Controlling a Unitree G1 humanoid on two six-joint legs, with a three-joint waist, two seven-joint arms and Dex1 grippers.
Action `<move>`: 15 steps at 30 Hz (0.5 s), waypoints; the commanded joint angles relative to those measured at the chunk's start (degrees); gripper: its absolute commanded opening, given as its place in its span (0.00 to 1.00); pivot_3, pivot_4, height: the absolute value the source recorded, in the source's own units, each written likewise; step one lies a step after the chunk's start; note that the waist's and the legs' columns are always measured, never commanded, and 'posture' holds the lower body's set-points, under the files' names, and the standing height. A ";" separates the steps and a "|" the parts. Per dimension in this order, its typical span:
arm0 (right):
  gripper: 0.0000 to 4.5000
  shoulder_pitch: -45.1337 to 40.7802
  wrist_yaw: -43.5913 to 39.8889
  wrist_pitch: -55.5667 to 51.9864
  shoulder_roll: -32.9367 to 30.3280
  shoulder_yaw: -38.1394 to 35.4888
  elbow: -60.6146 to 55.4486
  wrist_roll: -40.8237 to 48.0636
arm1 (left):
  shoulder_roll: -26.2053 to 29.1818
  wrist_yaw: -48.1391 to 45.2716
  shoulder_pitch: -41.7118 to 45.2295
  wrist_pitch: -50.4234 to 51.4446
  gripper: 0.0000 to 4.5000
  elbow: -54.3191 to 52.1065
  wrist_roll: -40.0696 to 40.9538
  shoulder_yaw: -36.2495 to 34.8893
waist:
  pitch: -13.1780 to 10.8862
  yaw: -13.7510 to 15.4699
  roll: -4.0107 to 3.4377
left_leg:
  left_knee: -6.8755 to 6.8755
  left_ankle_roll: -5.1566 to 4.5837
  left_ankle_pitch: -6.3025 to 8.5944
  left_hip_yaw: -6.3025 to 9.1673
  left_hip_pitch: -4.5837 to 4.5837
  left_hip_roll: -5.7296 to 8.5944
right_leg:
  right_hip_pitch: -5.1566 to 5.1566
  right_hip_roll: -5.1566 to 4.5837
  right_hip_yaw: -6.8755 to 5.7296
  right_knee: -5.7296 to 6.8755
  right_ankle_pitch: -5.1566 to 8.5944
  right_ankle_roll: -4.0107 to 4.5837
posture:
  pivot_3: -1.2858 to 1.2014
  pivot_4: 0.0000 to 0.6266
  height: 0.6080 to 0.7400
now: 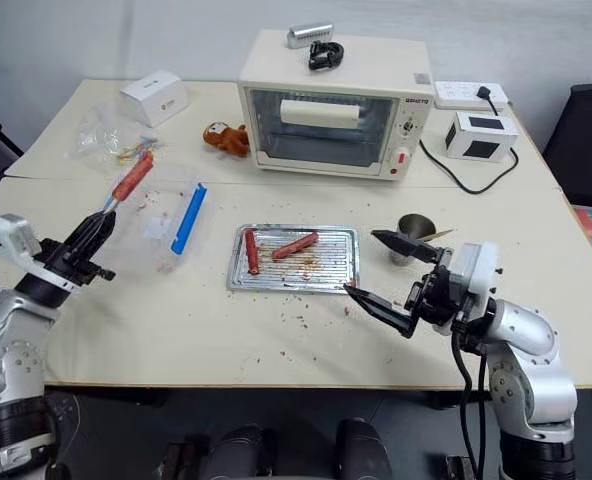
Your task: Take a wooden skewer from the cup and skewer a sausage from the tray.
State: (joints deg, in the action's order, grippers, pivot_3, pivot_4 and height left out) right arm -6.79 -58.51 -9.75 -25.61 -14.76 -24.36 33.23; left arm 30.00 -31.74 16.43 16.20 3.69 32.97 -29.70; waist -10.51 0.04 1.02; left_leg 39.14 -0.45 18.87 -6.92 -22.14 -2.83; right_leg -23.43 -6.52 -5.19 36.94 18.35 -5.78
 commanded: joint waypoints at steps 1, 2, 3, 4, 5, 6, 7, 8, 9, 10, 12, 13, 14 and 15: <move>1.00 0.56 2.30 2.17 -0.31 -1.07 -2.74 1.09 | 0.11 3.18 3.94 -0.77 0.00 4.25 -3.37 2.46 | 0.00 0.03 0.00 | 0.00 0.01 0.00 0.00 0.00 0.02 | 0.00 0.01 -0.01 0.00 0.00 0.00 | 0.52 0.24 1.00; 1.00 0.74 2.59 2.09 -0.63 -0.87 -2.84 1.40 | 0.08 3.34 4.94 -0.59 0.00 5.32 -3.79 3.18 | 0.00 0.04 0.01 | 0.00 0.01 0.00 -0.01 0.00 0.05 | 0.00 0.01 -0.01 -0.01 0.00 0.00 | 0.52 0.24 1.00; 1.00 0.78 2.86 2.11 -0.85 -0.61 -2.96 1.54 | 0.03 3.04 5.77 -0.67 0.00 6.03 -3.75 3.60 | 0.01 0.02 0.02 | 0.00 0.00 0.00 -0.01 0.00 0.05 | 0.00 0.00 -0.01 -0.01 0.00 0.00 | 0.52 0.24 1.00; 1.00 0.84 3.05 1.89 -1.07 -0.39 -3.18 1.82 | 0.28 2.71 6.45 -0.95 0.00 6.85 -4.01 4.04 | 0.01 -0.01 0.02 | 0.00 0.00 0.00 -0.03 -0.01 0.07 | 0.00 0.00 -0.01 -0.02 0.00 0.00 | 0.52 0.24 1.00; 1.00 0.86 3.20 1.85 -1.22 -0.21 -3.32 1.99 | 0.47 2.42 6.87 -1.24 0.06 7.41 -4.17 4.29 | 0.01 -0.02 0.02 | 0.00 0.00 0.00 -0.03 -0.02 0.07 | -0.01 0.00 -0.01 -0.02 0.00 0.00 | 0.52 0.24 1.00; 1.00 0.77 3.54 1.70 -1.35 -0.06 -3.54 2.16 | 0.49 2.33 7.20 -1.45 0.13 7.69 -4.17 4.36 | 0.01 -0.03 0.02 | 0.00 0.00 0.00 -0.04 -0.02 0.07 | -0.02 0.01 -0.01 -0.03 0.00 0.00 | 0.52 0.24 1.00; 1.00 0.73 3.89 1.50 -1.48 0.07 -3.75 2.41 | 0.53 2.33 7.29 -1.45 0.17 7.79 -4.15 4.39 | 0.01 -0.07 0.02 | 0.00 0.00 0.00 -0.03 -0.02 0.07 | -0.02 0.02 -0.02 -0.02 0.00 0.00 | 0.52 0.24 1.00; 1.00 0.72 4.17 1.47 -1.62 0.17 -3.87 2.56 | 0.56 2.26 7.29 -1.32 0.24 7.76 -4.04 4.39 | 0.01 -0.15 0.02 | 0.00 0.01 0.00 -0.03 -0.02 0.06 | -0.02 0.05 -0.02 -0.02 0.00 0.00 | 0.52 0.24 1.00; 1.00 0.79 4.40 1.36 -1.81 0.22 -4.02 2.78 | 0.74 1.87 7.18 -1.28 0.30 7.71 -3.82 4.27 | 0.01 -0.22 0.02 | 0.00 0.01 -0.01 -0.04 -0.01 0.06 | -0.03 0.06 -0.02 -0.02 0.00 0.00 | 0.52 0.24 1.00; 1.00 0.99 4.35 1.18 -2.21 0.15 -4.11 3.07 | 1.18 1.08 6.84 -0.80 0.36 7.46 -3.32 4.07 | 0.01 -0.21 0.02 | -0.01 0.01 -0.01 -0.05 -0.01 0.05 | -0.03 0.06 -0.01 -0.02 0.00 0.00 | 0.52 0.24 1.00; 1.00 1.50 4.16 0.69 -3.25 -0.12 -4.16 3.71 | 1.79 -0.54 5.82 -0.16 0.51 5.98 -2.35 3.72 | 0.01 -0.13 0.03 | 0.00 0.01 -0.01 -0.05 -0.02 0.05 | -0.03 0.05 -0.01 -0.02 0.00 0.00 | 0.52 0.24 1.00; 1.00 1.74 3.86 0.54 -3.95 -0.33 -4.04 4.06 | 2.22 -1.61 5.21 0.22 0.57 5.05 -1.75 3.50 | 0.01 -0.12 0.03 | -0.01 0.01 -0.01 -0.05 -0.02 0.05 | -0.03 0.04 -0.01 -0.03 0.00 0.00 | 0.52 0.24 1.00; 1.00 1.85 3.51 0.45 -4.72 -0.62 -3.79 4.37 | 2.97 -3.05 4.56 0.60 0.64 4.17 -1.03 3.16 | 0.01 -0.12 0.03 | -0.01 0.01 0.00 -0.05 -0.02 0.05 | -0.03 0.03 -0.01 -0.03 0.00 0.00 | 0.52 0.24 1.00; 1.00 1.91 3.30 0.25 -5.43 -0.85 -3.54 4.77 | 3.72 -4.64 4.02 0.78 0.71 3.44 -0.19 2.80 | 0.01 -0.12 0.03 | 0.00 0.01 0.00 -0.04 -0.02 0.04 | -0.03 0.03 -0.01 -0.03 0.00 0.00 | 0.52 0.24 1.00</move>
State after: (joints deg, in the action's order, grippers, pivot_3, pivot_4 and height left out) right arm -5.20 -54.73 -9.38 -30.06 -14.02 -26.36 36.08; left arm 32.10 -34.00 20.68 17.05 10.78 30.52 -24.86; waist -10.50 -0.08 1.05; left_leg 39.13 -0.44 18.87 -6.96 -22.16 -2.80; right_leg -23.46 -6.48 -5.20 36.91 18.35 -5.78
